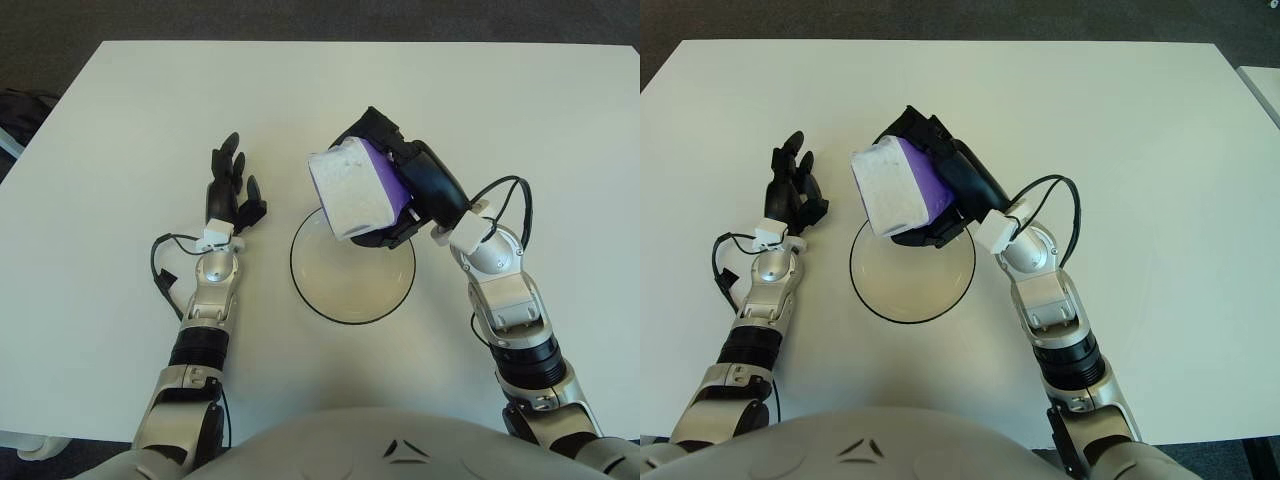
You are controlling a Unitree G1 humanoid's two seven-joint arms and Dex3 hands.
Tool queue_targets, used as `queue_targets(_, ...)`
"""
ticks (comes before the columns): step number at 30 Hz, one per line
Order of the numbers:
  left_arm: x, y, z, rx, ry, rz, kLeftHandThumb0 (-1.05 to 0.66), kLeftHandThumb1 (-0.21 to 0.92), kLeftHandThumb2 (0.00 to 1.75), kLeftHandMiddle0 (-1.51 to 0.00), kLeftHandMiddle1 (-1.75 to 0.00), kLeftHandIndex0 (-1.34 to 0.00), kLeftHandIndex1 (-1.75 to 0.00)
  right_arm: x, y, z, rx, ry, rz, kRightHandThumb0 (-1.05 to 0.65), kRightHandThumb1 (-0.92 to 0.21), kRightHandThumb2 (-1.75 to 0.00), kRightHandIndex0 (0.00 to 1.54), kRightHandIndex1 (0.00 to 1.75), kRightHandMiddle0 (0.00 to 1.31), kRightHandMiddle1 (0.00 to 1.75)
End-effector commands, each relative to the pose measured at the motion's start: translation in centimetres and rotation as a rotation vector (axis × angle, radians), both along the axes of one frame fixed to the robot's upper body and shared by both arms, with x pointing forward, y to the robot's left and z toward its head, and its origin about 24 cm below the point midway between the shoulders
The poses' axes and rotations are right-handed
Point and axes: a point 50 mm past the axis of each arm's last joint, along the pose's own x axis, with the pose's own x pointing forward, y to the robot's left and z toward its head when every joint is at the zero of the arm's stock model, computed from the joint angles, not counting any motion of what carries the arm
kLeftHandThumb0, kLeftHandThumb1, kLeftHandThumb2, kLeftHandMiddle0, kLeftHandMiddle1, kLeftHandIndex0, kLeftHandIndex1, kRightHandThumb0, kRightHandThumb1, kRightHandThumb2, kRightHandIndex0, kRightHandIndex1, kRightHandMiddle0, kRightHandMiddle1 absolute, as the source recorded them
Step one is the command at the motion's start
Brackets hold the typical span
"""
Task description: Put the tissue paper into the plate.
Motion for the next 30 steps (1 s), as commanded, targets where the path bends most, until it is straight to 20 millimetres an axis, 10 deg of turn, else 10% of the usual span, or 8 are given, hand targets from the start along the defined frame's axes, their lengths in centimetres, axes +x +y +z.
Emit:
queue_targets(1,-2.8,0.4,-4.6,-0.010,0.202,0.023,-0.76,0.92,0.90,-0.35,0.00,0.00,-0.53,-0.1,-0.1,-0.2,0.003,-0.019,0.003,-0.47,-0.31,-1.32,1.17,1.75,0.61,1.75)
queue_targets(30,-2.6,-0.8,-2.9,-0.065,0.242,0.043,-0.71,0.92,0.89,-0.36,-0.01,0.00,-0.55,-1.9,0.3,-1.7,-0.134,-0.010,0.096,-0.44,-0.40,-1.21,1.05,1.75,0.54,1.75)
